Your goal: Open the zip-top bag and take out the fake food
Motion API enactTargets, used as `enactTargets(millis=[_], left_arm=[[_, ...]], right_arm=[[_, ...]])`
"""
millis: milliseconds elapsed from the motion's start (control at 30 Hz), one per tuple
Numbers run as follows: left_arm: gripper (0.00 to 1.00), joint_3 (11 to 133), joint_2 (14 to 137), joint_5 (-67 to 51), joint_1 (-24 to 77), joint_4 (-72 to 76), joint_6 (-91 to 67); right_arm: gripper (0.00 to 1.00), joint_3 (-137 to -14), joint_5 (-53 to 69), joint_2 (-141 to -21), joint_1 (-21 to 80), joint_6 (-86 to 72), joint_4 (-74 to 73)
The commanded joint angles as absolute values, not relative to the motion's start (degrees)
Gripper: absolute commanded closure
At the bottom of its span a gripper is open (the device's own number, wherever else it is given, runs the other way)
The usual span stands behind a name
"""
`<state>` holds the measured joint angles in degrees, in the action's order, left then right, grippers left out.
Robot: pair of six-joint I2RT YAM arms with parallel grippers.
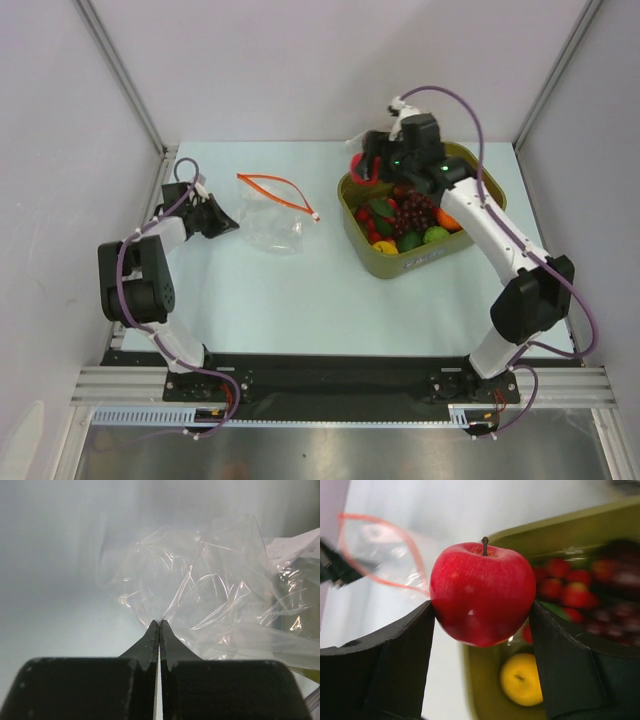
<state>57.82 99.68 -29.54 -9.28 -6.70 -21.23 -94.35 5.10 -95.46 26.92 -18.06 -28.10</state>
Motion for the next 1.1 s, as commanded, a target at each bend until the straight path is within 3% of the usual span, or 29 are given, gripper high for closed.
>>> enactTargets(millis=[0,367,500,533,633,667,767,833,1067], left_arm=[[1.0,57.04,96.07,-28.31,-10.9,-6.24,-19.07],[1.0,57.57,95.45,-26.46,-11.34,-7.82,-17.67],[1.0,57.83,95.27,-26.1,-11.34,-8.52,-17.32],[0.87,57.92,95.01,-25.93,-11.42,-8.53,-17.31],[0.57,57.83,94.48,-25.4,-11.34,-8.53,-16.96],[0.4,57.92,94.22,-25.31,-11.34,-8.44,-16.79],[0.23,57.66,93.43,-25.49,-11.34,-8.09,-16.52],[0.12,57.48,92.82,-25.31,-11.34,-7.65,-16.52],[0.09,57.3,88.08,-21.8,-11.34,-8.35,-16.61]], right_arm=[[0.63,-91.68,1.33,-91.41,20.58,-17.41,-28.3],[0.61,-88.24,-10.01,-92.63,9.58,-17.4,-31.38],[0.49,-88.42,-11.42,-94.39,9.05,-18.02,-31.73],[0.31,-88.33,-11.6,-94.48,9.05,-18.02,-31.64],[0.16,-87.98,-10.9,-94.83,8.96,-17.84,-31.03],[0.14,-87.63,-10.64,-94.66,8.96,-17.84,-30.76],[0.1,-87.63,-9.67,-94.48,8.88,-17.23,-29.97],[0.0,-87.89,-8.8,-94.57,8.96,-16.61,-29.88],[0.0,-87.45,-7.47,-91.33,8.97,-15.38,-28.66]])
